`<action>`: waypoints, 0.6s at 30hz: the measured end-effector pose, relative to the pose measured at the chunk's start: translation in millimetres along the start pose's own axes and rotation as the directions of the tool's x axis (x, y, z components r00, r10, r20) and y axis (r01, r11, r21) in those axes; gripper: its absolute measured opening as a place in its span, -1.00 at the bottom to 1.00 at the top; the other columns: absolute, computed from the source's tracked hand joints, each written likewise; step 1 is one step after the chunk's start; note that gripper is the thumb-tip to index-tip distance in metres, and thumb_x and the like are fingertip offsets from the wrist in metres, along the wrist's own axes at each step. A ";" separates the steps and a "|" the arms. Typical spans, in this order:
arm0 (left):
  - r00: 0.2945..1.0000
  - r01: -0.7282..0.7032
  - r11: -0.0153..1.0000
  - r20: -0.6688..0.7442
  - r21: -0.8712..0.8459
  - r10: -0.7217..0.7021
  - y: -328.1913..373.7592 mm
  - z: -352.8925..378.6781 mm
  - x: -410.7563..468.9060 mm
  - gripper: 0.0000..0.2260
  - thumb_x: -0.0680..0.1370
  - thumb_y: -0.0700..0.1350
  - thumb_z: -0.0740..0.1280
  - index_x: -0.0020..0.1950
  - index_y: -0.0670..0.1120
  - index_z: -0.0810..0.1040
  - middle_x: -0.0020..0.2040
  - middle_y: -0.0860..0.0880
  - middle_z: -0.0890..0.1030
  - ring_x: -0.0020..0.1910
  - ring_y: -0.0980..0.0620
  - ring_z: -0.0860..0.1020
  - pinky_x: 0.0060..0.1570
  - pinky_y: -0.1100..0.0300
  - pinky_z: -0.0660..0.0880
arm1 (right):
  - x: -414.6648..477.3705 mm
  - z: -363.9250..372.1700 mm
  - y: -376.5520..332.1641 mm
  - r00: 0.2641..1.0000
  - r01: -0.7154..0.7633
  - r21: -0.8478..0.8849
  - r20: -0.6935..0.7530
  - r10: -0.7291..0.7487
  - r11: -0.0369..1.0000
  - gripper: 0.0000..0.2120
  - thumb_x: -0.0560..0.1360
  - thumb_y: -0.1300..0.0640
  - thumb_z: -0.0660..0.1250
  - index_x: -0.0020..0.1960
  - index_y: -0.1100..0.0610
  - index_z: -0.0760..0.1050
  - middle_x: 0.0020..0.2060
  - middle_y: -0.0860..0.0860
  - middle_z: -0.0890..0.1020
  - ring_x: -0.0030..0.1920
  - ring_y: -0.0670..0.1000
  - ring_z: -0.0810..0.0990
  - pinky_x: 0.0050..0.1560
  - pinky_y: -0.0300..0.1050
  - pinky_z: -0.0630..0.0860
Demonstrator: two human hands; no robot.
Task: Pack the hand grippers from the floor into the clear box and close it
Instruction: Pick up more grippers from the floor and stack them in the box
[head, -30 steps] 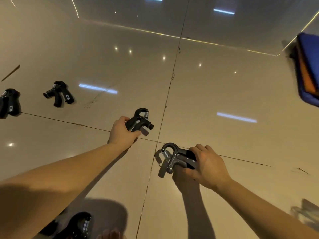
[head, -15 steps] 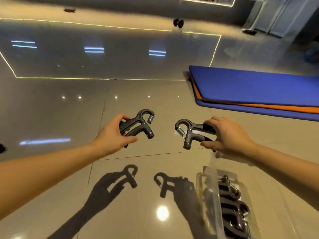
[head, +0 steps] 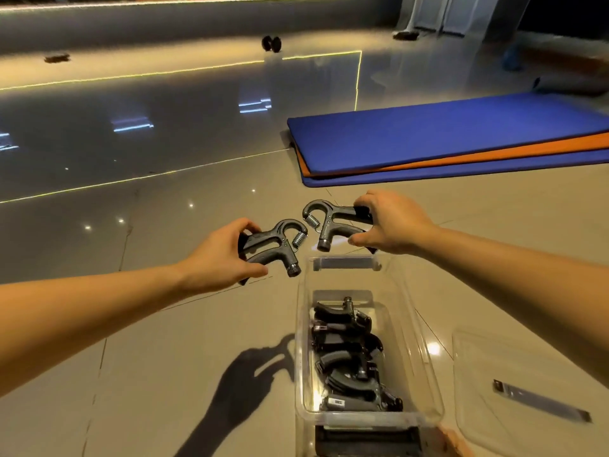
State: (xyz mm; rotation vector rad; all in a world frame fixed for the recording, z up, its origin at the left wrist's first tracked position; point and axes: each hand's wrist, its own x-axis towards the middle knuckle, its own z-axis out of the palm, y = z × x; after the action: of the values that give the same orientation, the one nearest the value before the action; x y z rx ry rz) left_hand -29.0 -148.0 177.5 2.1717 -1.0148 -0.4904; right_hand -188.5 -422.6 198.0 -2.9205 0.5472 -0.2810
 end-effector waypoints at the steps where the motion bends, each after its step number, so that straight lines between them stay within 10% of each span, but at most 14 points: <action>1: 1.000 0.000 1.000 0.018 0.018 0.000 7.5 6.4 0.7 -0.48 0.39 -0.15 0.61 0.23 0.06 0.44 0.03 0.01 0.60 -0.19 0.06 0.69 -0.34 0.17 0.65 | -2.3 -2.7 9.4 1.000 -0.006 0.001 0.005 0.006 1.000 -0.46 0.37 -0.21 0.53 0.22 0.04 0.55 -0.04 -0.03 0.60 -0.09 -0.02 0.54 -0.25 -0.24 0.45; 18: 0.964 -0.072 0.976 0.265 0.208 0.014 41.9 97.9 -9.4 -0.51 0.40 -0.06 0.58 0.19 0.19 0.42 0.07 0.11 0.56 -0.20 0.03 0.67 -0.30 0.19 0.66 | -15.7 0.9 84.5 0.984 -0.063 0.028 0.170 0.058 0.998 -0.50 0.39 -0.15 0.54 0.21 0.08 0.54 -0.07 -0.02 0.59 -0.20 -0.07 0.51 -0.33 -0.30 0.36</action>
State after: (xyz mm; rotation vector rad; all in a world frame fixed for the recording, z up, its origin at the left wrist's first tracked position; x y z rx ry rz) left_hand -113.6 -201.3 139.7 2.3107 -1.3093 -0.6896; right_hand -231.6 -494.4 178.9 -2.8538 0.5969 -0.0335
